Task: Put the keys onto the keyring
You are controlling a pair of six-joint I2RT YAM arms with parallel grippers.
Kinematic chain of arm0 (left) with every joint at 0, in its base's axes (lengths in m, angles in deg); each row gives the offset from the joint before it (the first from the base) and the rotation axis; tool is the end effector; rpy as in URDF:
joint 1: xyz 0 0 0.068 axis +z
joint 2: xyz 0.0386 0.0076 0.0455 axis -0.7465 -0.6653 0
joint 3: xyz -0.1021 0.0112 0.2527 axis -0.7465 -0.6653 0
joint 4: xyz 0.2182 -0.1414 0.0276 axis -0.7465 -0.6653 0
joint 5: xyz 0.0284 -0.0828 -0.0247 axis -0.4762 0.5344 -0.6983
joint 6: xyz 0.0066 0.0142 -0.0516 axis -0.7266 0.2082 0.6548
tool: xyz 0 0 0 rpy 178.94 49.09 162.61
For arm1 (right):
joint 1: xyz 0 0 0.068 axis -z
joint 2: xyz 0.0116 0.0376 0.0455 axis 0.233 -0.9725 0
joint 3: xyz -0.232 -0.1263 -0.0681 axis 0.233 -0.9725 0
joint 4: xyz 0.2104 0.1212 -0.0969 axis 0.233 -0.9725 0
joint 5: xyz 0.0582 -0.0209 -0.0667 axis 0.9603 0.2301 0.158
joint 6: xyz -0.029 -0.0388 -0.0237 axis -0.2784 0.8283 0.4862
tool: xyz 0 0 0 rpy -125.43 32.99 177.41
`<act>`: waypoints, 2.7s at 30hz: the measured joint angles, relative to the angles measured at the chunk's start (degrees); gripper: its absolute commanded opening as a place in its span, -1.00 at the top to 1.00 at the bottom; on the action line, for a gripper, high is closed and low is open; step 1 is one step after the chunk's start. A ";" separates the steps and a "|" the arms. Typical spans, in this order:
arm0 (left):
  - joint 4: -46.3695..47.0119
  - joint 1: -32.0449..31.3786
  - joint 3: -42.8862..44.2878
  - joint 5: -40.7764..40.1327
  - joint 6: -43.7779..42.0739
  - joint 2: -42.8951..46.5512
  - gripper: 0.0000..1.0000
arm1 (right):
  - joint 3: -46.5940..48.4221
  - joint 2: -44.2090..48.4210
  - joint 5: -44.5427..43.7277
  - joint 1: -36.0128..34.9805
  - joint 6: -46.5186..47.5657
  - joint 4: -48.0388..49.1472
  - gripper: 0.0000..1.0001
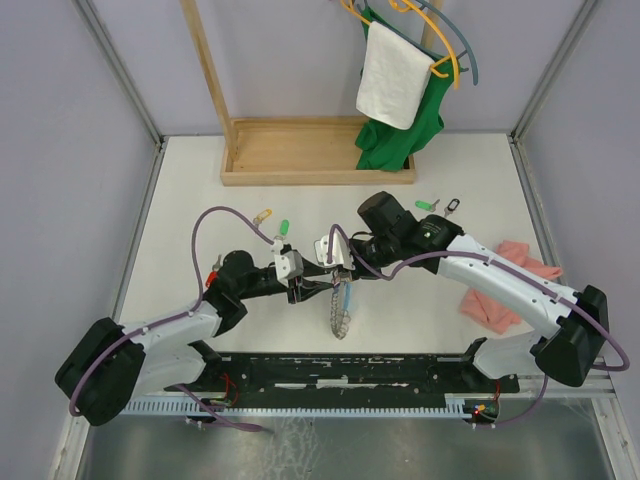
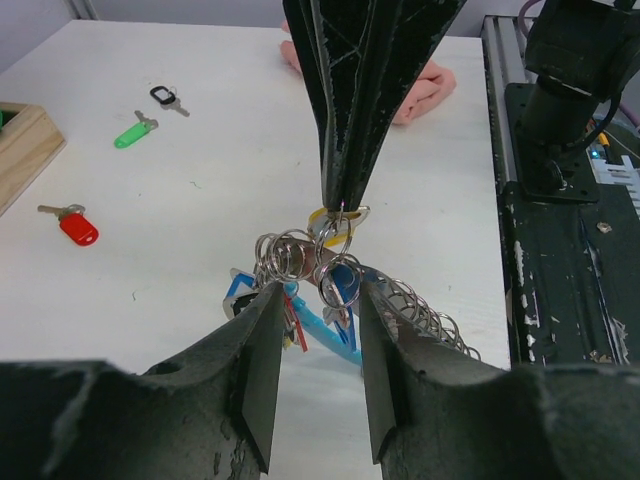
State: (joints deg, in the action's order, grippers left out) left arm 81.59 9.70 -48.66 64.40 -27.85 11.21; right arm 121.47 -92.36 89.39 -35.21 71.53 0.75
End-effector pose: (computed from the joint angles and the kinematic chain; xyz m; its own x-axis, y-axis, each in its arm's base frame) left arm 0.1520 -0.1509 0.2133 0.0861 0.0375 -0.9956 0.9784 0.1851 0.0916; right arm 0.1714 0.2211 0.3180 0.2166 -0.6648 -0.7149 -0.9763 -0.1472 -0.1589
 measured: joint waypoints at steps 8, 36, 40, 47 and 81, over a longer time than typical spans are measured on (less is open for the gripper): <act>0.00 0.00 0.11 0.39 0.92 -2.54 0.15 | 0.00 0.13 0.07 0.00 0.02 0.02 0.99; -4.13 -2.80 0.85 7.08 -0.02 2.34 0.28 | -0.02 0.57 -1.03 0.00 0.92 -0.02 0.99; -3.85 -2.75 0.85 1.70 -0.59 4.04 0.23 | -0.02 1.29 -0.85 0.00 1.68 -0.04 0.99; -2.71 -1.88 1.31 -1.51 -2.08 2.67 0.20 | -0.02 1.64 -0.37 0.00 2.62 -0.33 0.99; -4.09 0.00 9.62 9.92 -2.12 -7.98 0.95 | -0.59 3.04 -0.09 0.09 3.80 -1.18 0.99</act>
State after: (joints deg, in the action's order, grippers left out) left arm 77.50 9.70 -39.04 74.32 -29.97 3.23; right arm 120.88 -89.32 89.30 -35.13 75.33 -0.43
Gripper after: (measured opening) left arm 0.046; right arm 0.009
